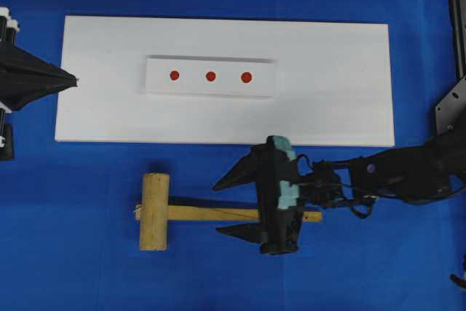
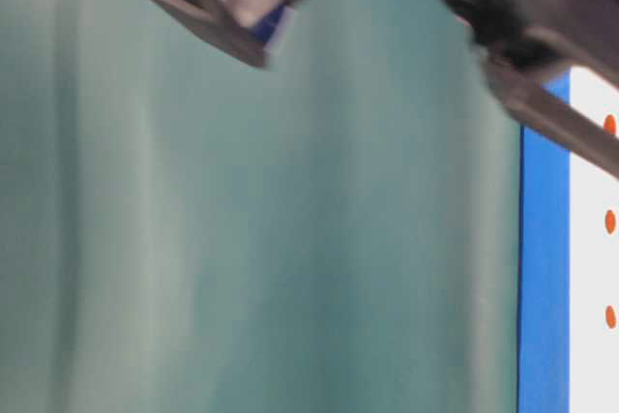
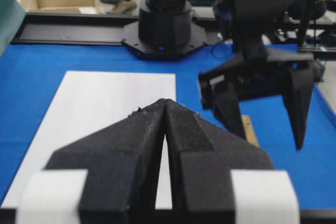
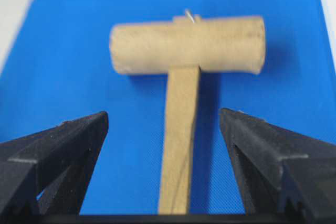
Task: Hit the mark with a hammer.
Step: 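Close the right gripper on the mallet handle near its end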
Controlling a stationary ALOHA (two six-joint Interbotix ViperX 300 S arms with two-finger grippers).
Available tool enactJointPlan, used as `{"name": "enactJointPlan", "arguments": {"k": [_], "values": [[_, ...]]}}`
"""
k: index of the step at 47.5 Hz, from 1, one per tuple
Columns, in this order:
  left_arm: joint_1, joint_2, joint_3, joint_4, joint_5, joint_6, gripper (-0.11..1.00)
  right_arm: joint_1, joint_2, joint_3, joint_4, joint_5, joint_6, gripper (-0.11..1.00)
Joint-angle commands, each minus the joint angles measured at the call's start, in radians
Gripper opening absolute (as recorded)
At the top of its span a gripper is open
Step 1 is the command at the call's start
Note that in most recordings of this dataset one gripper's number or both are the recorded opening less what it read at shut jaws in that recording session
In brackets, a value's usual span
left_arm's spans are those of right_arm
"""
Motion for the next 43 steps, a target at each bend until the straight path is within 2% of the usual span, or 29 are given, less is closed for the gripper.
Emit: {"name": "enactJointPlan", "arguments": {"k": [1, 9, 15, 21, 37, 43], "values": [[-0.002, 0.006, -0.008, -0.002, -0.005, -0.003, 0.00, 0.002, 0.023, -0.032, 0.046, -0.012, -0.032, 0.84], [-0.002, 0.008, -0.005, -0.002, -0.005, -0.006, 0.00, 0.003, 0.080, -0.040, 0.146, -0.032, -0.115, 0.84], [-0.002, 0.008, -0.003, -0.002, -0.005, -0.006, 0.00, 0.018, 0.103, -0.049, 0.190, -0.041, -0.161, 0.84], [-0.003, 0.008, -0.002, -0.002, -0.005, -0.006, 0.00, 0.021, 0.130, -0.066, 0.207, -0.041, -0.173, 0.84], [-0.002, 0.006, 0.002, -0.002, -0.003, -0.006, 0.00, 0.026, 0.176, -0.101, 0.207, -0.037, -0.173, 0.84], [-0.002, 0.006, 0.003, -0.002, -0.005, -0.006, 0.00, 0.029, 0.198, -0.126, 0.207, -0.032, -0.176, 0.81]]}}
